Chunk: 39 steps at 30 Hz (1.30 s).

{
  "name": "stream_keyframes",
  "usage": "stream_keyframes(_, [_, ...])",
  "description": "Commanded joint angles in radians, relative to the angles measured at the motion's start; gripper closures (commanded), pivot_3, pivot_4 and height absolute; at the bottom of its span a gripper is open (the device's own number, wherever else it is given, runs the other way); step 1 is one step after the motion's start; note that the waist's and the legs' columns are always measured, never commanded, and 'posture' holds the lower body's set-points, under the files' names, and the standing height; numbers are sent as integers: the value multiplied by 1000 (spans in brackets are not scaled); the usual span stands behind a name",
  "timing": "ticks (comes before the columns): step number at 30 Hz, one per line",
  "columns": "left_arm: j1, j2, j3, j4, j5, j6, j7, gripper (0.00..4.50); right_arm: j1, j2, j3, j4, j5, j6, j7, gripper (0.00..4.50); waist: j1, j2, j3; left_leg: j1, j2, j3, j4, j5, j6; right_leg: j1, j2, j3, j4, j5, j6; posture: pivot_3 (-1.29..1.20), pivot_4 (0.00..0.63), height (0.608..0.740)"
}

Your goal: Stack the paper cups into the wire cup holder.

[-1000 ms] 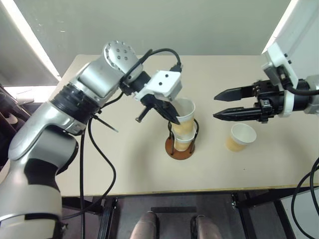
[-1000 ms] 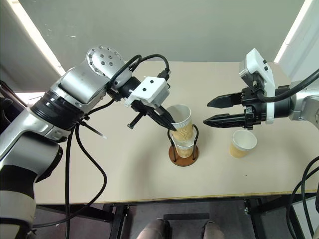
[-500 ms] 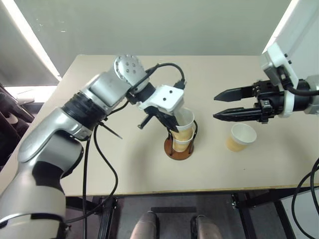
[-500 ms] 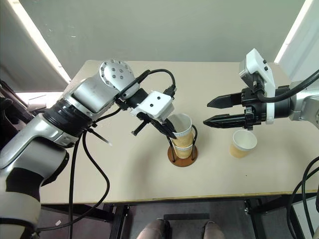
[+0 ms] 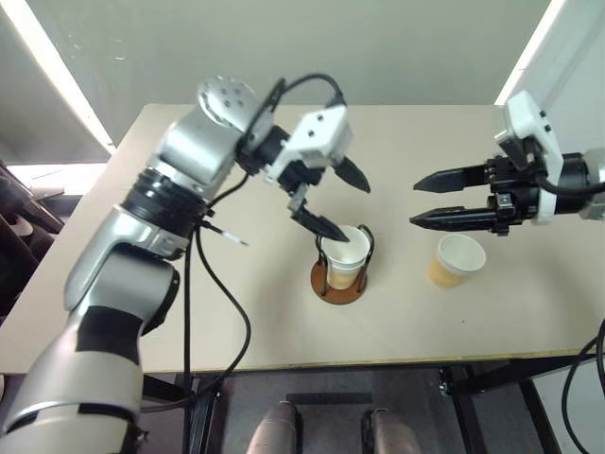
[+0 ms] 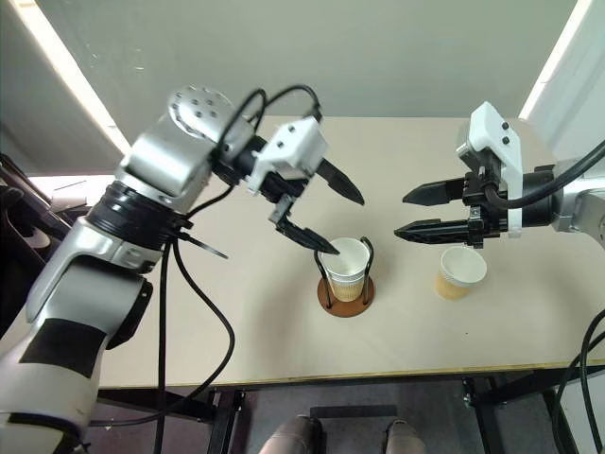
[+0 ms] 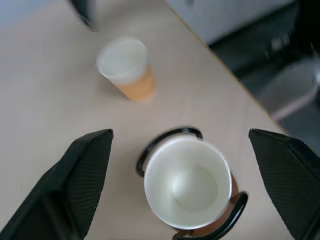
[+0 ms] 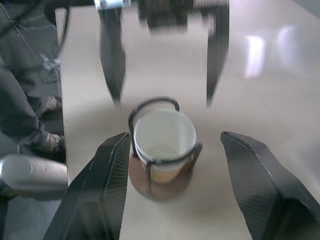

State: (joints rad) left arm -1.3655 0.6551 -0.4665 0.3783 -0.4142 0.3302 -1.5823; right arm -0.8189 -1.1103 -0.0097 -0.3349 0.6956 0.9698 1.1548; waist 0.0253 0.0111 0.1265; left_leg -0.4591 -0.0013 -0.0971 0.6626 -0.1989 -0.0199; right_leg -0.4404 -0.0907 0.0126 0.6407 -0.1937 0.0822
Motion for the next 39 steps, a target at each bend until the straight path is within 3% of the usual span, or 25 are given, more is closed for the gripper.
stream_keyframes(1, [32,86,120,-65,-54,106,-32,25,79,-88,31,-48,-94,-97,52,1541,-1,0,0,0,0,0,0,0,0,0,0,0,0,0,0,0,150,740])
stream_keyframes(9, [156,225,263,-192,-54,201,-2,25,202,-169,126,0,-288,-288,122,1541,-2,0,0,1,0,0,1,-1,0,0,0,1,0,0,1,0,150,740])
stream_keyframes(17, [220,270,364,-271,-67,264,46,25,202,-154,219,133,-462,-425,162,1541,-3,0,0,6,1,0,1,-5,8,5,0,2,0,-1,0,0,150,740])
stream_keyframes(30, [273,286,409,-335,-70,296,97,25,112,-14,333,324,-689,-577,199,1541,-12,0,0,7,1,0,1,-5,9,5,0,1,1,0,-2,0,150,740])
stream_keyframes(33, [278,289,411,-338,-67,294,100,0,96,9,341,359,-724,-618,203,2122,-11,0,0,7,1,0,0,-5,9,5,0,1,1,0,-3,0,150,740])
stream_keyframes(39, [291,303,407,-361,-70,298,93,0,78,17,310,367,-716,-643,252,4325,-11,0,0,7,1,0,0,-6,9,5,0,1,1,-1,-5,0,150,740])
